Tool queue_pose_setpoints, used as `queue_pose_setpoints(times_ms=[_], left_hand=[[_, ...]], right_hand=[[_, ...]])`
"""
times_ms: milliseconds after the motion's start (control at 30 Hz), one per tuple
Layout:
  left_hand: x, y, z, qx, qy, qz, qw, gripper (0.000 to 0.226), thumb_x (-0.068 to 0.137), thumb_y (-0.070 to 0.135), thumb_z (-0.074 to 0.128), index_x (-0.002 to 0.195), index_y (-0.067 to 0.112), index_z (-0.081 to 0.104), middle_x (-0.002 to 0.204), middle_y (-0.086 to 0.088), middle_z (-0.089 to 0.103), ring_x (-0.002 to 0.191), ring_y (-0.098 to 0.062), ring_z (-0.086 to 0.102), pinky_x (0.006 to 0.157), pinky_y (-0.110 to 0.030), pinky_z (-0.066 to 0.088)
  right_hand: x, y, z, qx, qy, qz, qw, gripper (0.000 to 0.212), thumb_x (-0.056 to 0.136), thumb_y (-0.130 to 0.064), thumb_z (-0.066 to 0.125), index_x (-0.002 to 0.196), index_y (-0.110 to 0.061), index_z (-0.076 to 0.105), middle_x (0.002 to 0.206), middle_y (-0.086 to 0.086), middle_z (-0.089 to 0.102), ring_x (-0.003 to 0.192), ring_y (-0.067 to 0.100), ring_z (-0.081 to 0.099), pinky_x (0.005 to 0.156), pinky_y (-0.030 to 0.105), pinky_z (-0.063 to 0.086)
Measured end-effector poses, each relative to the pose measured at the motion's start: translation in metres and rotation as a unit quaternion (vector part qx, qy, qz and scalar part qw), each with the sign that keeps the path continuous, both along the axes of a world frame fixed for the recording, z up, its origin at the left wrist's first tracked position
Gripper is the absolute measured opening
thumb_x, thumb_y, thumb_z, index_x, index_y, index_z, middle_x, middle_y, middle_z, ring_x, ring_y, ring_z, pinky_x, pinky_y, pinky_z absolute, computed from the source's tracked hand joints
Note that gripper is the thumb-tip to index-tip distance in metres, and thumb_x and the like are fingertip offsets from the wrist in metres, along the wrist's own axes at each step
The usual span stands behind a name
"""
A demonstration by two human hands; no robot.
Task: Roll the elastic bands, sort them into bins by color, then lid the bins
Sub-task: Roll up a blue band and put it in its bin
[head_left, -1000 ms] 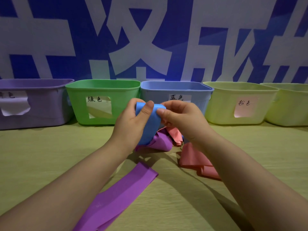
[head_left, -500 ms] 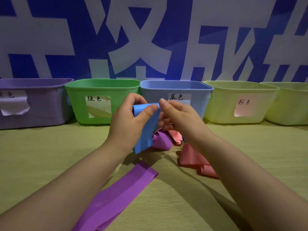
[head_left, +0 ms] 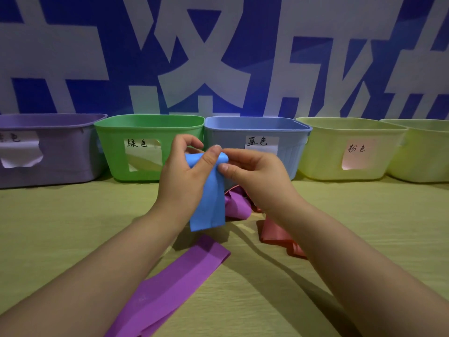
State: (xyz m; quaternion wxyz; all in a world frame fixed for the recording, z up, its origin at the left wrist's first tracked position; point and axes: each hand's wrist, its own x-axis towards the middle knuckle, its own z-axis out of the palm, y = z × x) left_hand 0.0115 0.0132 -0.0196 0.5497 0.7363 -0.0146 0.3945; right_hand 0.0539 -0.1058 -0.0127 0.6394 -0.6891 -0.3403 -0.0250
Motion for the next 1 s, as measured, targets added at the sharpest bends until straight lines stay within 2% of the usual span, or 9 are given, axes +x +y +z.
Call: queue_pose_setpoints(times_ms=[100, 167, 333, 433, 533, 667, 767, 900, 1000], left_hand=[[-0.001, 0.0, 0.001, -0.011, 0.003, -0.006, 1.0, 0.033, 0.075, 0.051, 0.065, 0.085, 0.029, 0.043, 0.086, 0.0, 0.055, 0.074, -0.017, 0.053, 0.065, -0.032, 0.044], [-0.002, -0.001, 0.001, -0.005, 0.013, -0.014, 1.0, 0.038, 0.072, 0.056, 0.064, 0.086, 0.029, 0.042, 0.083, 0.001, 0.054, 0.071, -0.014, 0.051, 0.062, -0.026, 0.041], [-0.002, -0.002, 0.001, -0.009, 0.012, -0.029, 0.999, 0.025, 0.076, 0.043, 0.059, 0.087, 0.029, 0.041, 0.083, 0.004, 0.05, 0.07, -0.008, 0.049, 0.061, -0.019, 0.039], [-0.002, -0.002, 0.0, -0.017, -0.007, -0.038, 0.999, 0.024, 0.081, 0.029, 0.064, 0.087, 0.029, 0.04, 0.08, 0.006, 0.049, 0.061, 0.002, 0.049, 0.059, -0.015, 0.041], [-0.002, -0.001, -0.001, -0.031, -0.019, -0.043, 0.998, 0.025, 0.083, 0.024, 0.063, 0.088, 0.028, 0.039, 0.08, 0.005, 0.051, 0.065, -0.003, 0.052, 0.063, -0.02, 0.043], [-0.003, 0.0, 0.0, -0.039, -0.033, -0.045, 0.998, 0.025, 0.085, 0.02, 0.062, 0.089, 0.026, 0.039, 0.078, 0.004, 0.052, 0.062, 0.002, 0.052, 0.06, -0.012, 0.042], [-0.004, -0.002, -0.001, -0.041, -0.02, -0.068, 0.997, 0.025, 0.085, 0.019, 0.061, 0.089, 0.026, 0.038, 0.077, 0.003, 0.051, 0.057, 0.004, 0.051, 0.055, -0.01, 0.041], [-0.002, -0.003, 0.0, -0.03, 0.006, -0.09, 0.995, 0.028, 0.083, 0.017, 0.063, 0.086, 0.028, 0.037, 0.077, 0.004, 0.048, 0.051, 0.002, 0.048, 0.045, -0.013, 0.039], [-0.001, -0.002, 0.0, -0.01, 0.007, -0.085, 0.996, 0.029, 0.08, 0.018, 0.067, 0.084, 0.027, 0.04, 0.076, 0.005, 0.048, 0.055, -0.002, 0.047, 0.046, -0.014, 0.039]], right_hand=[[-0.003, 0.0, 0.0, -0.007, -0.013, -0.006, 1.0, 0.02, 0.084, -0.005, 0.065, 0.098, -0.018, 0.069, 0.074, -0.017, 0.067, 0.073, -0.006, 0.062, 0.078, 0.019, 0.054], [-0.001, 0.0, 0.0, -0.013, -0.021, -0.023, 0.999, 0.02, 0.084, -0.006, 0.065, 0.102, -0.013, 0.07, 0.075, -0.017, 0.066, 0.072, -0.006, 0.062, 0.079, 0.019, 0.053], [-0.003, 0.0, 0.001, -0.036, -0.033, -0.023, 0.999, 0.023, 0.088, -0.009, 0.061, 0.108, -0.014, 0.069, 0.073, -0.025, 0.063, 0.069, -0.015, 0.057, 0.07, 0.007, 0.046], [-0.006, 0.004, 0.001, -0.036, -0.035, -0.04, 0.998, 0.028, 0.09, -0.012, 0.058, 0.117, -0.015, 0.065, 0.092, -0.012, 0.067, 0.088, -0.005, 0.058, 0.087, 0.021, 0.049], [-0.009, 0.01, -0.001, -0.046, -0.02, -0.041, 0.998, 0.034, 0.092, -0.016, 0.055, 0.126, -0.017, 0.058, 0.117, 0.002, 0.062, 0.108, 0.014, 0.056, 0.097, 0.042, 0.045], [-0.01, 0.012, -0.001, -0.041, -0.011, -0.027, 0.999, 0.039, 0.092, -0.014, 0.054, 0.131, -0.016, 0.053, 0.121, 0.005, 0.059, 0.114, 0.016, 0.054, 0.102, 0.041, 0.041], [-0.011, 0.01, -0.001, -0.031, -0.003, -0.033, 0.999, 0.033, 0.091, -0.013, 0.056, 0.123, -0.018, 0.06, 0.109, 0.001, 0.065, 0.107, 0.015, 0.058, 0.099, 0.041, 0.045], [-0.006, 0.004, -0.001, 0.002, 0.003, -0.04, 0.999, 0.023, 0.087, -0.01, 0.061, 0.084, -0.033, 0.065, 0.078, -0.014, 0.066, 0.083, 0.006, 0.063, 0.082, 0.034, 0.054], [0.0, -0.001, 0.001, -0.012, -0.015, -0.049, 0.999, 0.011, 0.084, -0.015, 0.066, 0.085, -0.026, 0.066, 0.076, -0.01, 0.067, 0.075, 0.002, 0.062, 0.072, 0.022, 0.052]])
